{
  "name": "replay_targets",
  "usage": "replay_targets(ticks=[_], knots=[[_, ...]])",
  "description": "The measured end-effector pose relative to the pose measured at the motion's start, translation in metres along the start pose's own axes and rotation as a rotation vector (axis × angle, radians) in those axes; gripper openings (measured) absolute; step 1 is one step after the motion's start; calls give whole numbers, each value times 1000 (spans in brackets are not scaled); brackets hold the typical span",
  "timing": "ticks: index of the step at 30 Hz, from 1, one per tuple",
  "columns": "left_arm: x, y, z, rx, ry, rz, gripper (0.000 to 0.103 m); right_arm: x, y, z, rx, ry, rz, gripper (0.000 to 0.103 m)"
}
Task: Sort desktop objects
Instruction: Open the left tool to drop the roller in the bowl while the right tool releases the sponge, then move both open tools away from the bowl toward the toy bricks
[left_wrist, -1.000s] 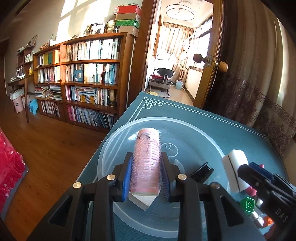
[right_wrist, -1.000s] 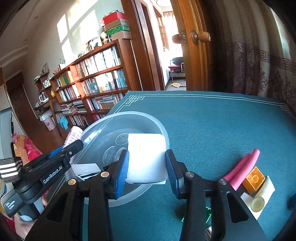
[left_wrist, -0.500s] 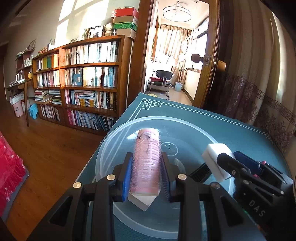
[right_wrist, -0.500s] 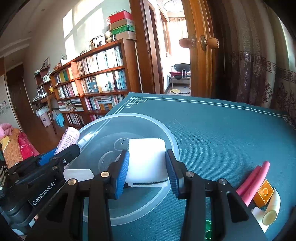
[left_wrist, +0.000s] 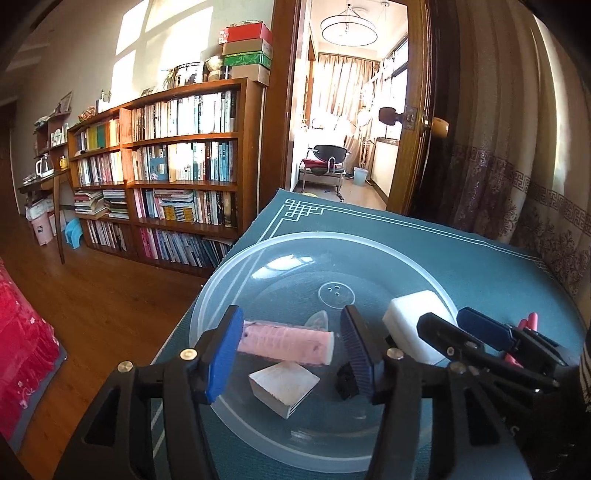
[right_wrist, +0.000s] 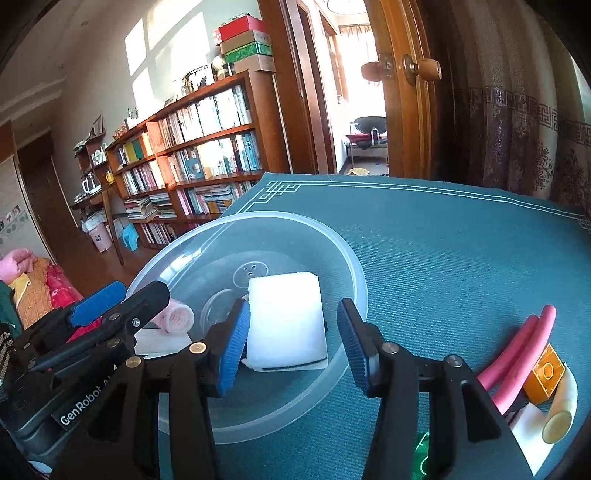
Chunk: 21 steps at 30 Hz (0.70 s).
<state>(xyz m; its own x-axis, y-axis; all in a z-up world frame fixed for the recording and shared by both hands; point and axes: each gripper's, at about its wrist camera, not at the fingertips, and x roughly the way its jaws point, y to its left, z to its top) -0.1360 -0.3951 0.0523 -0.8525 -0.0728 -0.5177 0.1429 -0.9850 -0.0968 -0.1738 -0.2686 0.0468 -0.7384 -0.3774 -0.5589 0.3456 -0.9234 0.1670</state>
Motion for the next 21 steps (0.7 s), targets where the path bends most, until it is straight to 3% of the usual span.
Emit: replay_targets(ticks=[21], knots=[[-3,-3,-4,25,-11,14,60,-12,-15,-3,64,-21,-35,53]])
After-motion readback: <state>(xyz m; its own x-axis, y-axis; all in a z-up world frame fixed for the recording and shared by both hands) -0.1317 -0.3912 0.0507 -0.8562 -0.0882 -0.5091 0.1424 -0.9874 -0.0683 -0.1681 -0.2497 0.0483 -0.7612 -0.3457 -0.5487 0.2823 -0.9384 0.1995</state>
